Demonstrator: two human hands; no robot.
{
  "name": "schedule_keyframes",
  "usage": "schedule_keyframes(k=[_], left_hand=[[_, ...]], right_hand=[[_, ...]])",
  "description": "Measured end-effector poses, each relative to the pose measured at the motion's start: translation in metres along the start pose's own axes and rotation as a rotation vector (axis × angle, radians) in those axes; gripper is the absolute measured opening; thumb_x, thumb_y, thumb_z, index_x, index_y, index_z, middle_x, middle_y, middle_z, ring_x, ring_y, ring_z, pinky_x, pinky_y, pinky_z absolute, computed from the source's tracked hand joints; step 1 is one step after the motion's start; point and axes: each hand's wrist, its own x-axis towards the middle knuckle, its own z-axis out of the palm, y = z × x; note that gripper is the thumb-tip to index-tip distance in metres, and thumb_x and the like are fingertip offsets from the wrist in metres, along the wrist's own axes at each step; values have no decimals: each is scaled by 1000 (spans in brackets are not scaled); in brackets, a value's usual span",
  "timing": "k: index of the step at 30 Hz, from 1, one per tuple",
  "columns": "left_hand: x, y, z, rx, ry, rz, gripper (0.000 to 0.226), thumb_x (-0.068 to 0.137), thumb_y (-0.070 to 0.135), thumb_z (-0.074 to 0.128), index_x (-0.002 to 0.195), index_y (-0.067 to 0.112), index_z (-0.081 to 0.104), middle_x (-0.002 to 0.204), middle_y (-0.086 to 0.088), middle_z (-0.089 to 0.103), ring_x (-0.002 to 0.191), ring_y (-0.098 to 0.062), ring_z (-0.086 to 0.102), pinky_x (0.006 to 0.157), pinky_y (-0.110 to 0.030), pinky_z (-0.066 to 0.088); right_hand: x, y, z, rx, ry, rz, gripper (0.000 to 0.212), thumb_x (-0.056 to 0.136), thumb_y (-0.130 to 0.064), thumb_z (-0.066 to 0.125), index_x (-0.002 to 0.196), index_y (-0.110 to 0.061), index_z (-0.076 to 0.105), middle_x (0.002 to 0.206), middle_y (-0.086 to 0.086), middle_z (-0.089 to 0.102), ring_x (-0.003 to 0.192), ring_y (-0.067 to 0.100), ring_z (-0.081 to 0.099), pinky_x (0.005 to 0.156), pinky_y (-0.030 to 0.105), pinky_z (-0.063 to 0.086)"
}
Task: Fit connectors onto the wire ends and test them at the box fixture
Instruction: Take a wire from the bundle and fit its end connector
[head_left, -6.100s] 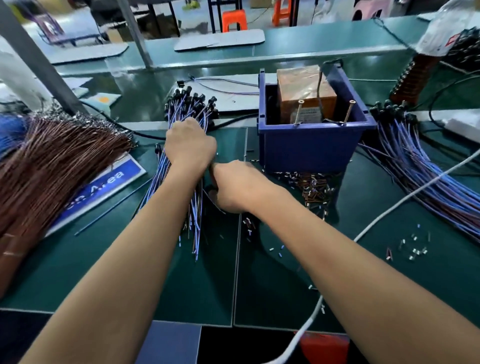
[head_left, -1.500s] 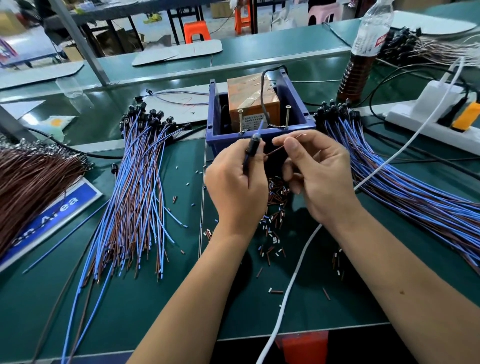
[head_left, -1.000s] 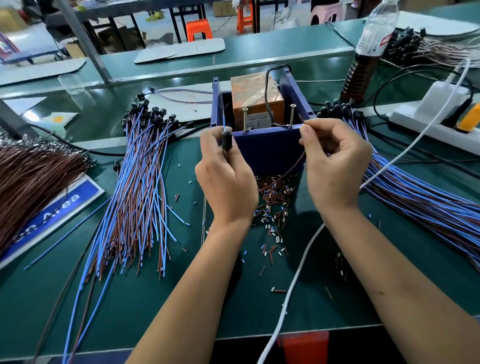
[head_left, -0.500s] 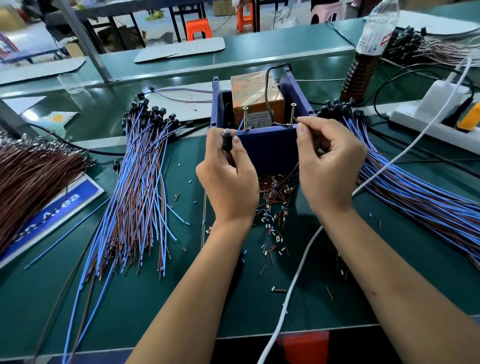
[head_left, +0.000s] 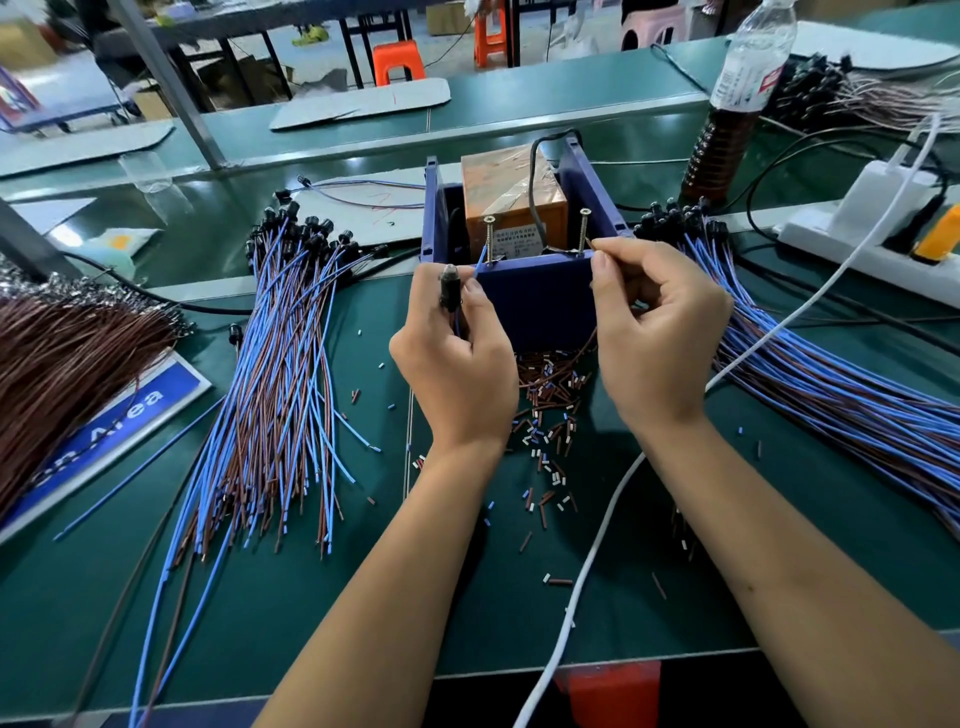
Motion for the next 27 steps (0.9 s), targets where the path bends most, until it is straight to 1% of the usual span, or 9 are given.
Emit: schedule_keyframes(k=[5, 9, 11, 13, 15, 16, 19, 24, 27], left_hand=[[-1, -1, 0, -14, -5, -9, 10, 96, 6, 58, 88, 6, 64, 65, 3, 58, 56, -17, 45, 53, -35, 39], [-1, -1, 1, -4, -18, 12, 10, 96, 5, 57, 92, 7, 65, 66, 2, 58, 55, -18, 44, 53, -35, 39], [-1, -2, 1, -6, -27, 18, 12, 97, 5, 56, 98, 8, 67, 67, 7, 56, 52, -13, 42, 51, -32, 36], [-2, -3, 2, -13, -33, 16, 17, 96, 4, 55, 106, 9, 69, 67, 12, 52, 52, -8, 42, 52, -23, 32], [-1, -4, 3, 1, -33, 20, 21, 96, 3, 56, 109, 10, 71, 67, 15, 50, 52, -5, 43, 55, -14, 30], [-1, -4, 3, 5, -33, 23, 21, 96, 4, 56, 108, 11, 72, 66, 16, 51, 52, -5, 43, 55, -13, 29], [-1, -3, 3, -7, -30, 24, 20, 96, 5, 55, 105, 11, 72, 68, 18, 57, 53, -6, 44, 54, -16, 31], [-1, -4, 3, -17, -23, 10, 20, 96, 6, 56, 104, 11, 73, 66, 18, 56, 52, -6, 42, 54, -16, 30], [-1, -3, 3, -34, -30, 0, 19, 97, 4, 55, 103, 10, 73, 68, 18, 56, 51, -5, 41, 54, -13, 28]], right_hand=[[1, 0, -1, -4, 3, -4, 16, 100, -14, 66, 103, -8, 80, 92, -1, 76, 83, 9, 70, 73, 26, 56], [1, 0, -1, -5, -1, -12, 15, 100, -13, 67, 102, -8, 81, 90, -2, 76, 80, 9, 69, 71, 26, 56], [0, 0, -1, -8, -1, -7, 15, 100, -14, 67, 102, -8, 80, 90, -1, 76, 80, 10, 69, 70, 27, 56], [1, 1, -1, -9, 5, -1, 15, 100, -14, 66, 102, -8, 80, 90, -1, 76, 80, 10, 69, 71, 28, 56], [1, 0, -1, -10, 5, 0, 16, 100, -14, 66, 102, -8, 80, 90, 0, 76, 79, 10, 69, 70, 28, 56], [1, 0, -1, -12, 2, -1, 16, 100, -14, 66, 102, -8, 80, 90, 0, 76, 78, 10, 69, 69, 28, 55], [1, 0, -1, -18, -6, -2, 16, 100, -13, 66, 102, -8, 80, 89, -1, 75, 77, 9, 68, 69, 26, 54], [1, 0, -1, -11, -4, 2, 16, 100, -14, 66, 102, -8, 80, 90, -1, 76, 81, 10, 69, 72, 27, 56], [1, 1, 0, -9, -7, 3, 16, 100, -14, 65, 102, -8, 80, 90, -1, 76, 80, 10, 69, 71, 28, 56]])
